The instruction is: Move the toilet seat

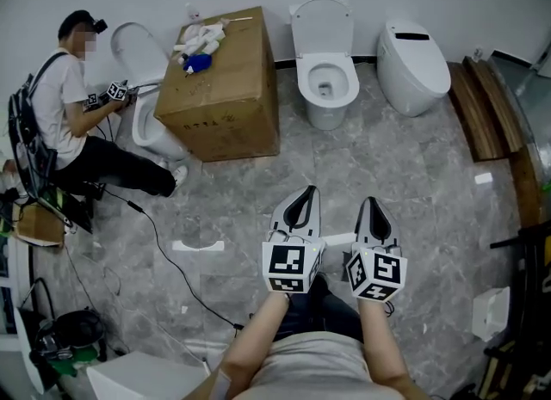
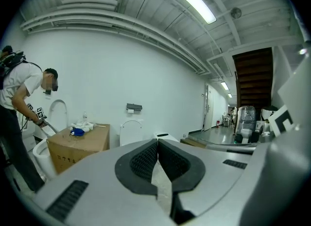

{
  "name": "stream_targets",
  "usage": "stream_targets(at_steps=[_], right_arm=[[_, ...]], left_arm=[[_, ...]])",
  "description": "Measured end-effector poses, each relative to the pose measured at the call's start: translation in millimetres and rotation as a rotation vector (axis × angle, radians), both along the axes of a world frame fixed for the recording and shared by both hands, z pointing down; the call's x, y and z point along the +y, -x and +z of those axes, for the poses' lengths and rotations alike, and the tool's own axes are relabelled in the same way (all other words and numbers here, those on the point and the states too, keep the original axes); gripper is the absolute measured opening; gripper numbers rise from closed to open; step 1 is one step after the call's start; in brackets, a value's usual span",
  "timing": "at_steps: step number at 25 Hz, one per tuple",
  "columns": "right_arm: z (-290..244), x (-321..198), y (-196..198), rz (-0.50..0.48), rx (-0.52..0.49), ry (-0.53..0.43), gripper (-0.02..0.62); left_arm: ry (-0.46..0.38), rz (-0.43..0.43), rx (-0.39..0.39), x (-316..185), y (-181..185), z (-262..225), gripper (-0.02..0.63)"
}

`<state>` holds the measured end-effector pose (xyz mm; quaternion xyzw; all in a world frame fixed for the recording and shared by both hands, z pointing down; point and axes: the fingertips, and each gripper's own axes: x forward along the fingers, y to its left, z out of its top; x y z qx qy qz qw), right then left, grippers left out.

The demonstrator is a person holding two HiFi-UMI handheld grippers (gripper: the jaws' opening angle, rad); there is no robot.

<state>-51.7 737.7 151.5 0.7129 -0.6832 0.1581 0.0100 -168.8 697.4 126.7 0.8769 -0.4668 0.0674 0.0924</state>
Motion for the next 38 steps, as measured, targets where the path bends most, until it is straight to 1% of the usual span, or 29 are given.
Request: stream_targets(at_steps=[7,13,22,27,38], right_arm=[[6,-15,1,-0.003,-0.001,0.013,0.018],[10,-46,-12,0.019,0.006,0.022,0.017],[12,-125,-17,0.044,0.017,0.027,0.017],[12,-170,-17,0.059,0.015,0.033,0.017],[26,-248,-8,0.070,0.006,0.068,0.018]], left_arm=[[0.009,0.012,0.003,-18,-4,7,0.017],[0.021,0.031,0.012,-53,-18,12,0.017],[0.028,0.052,0.025,-131,-20,14,0.017],[0.028,0.066,0.019,-176,-20,13,0.017],[0.074,0.065,0.015,-253,-11,30,0.017]])
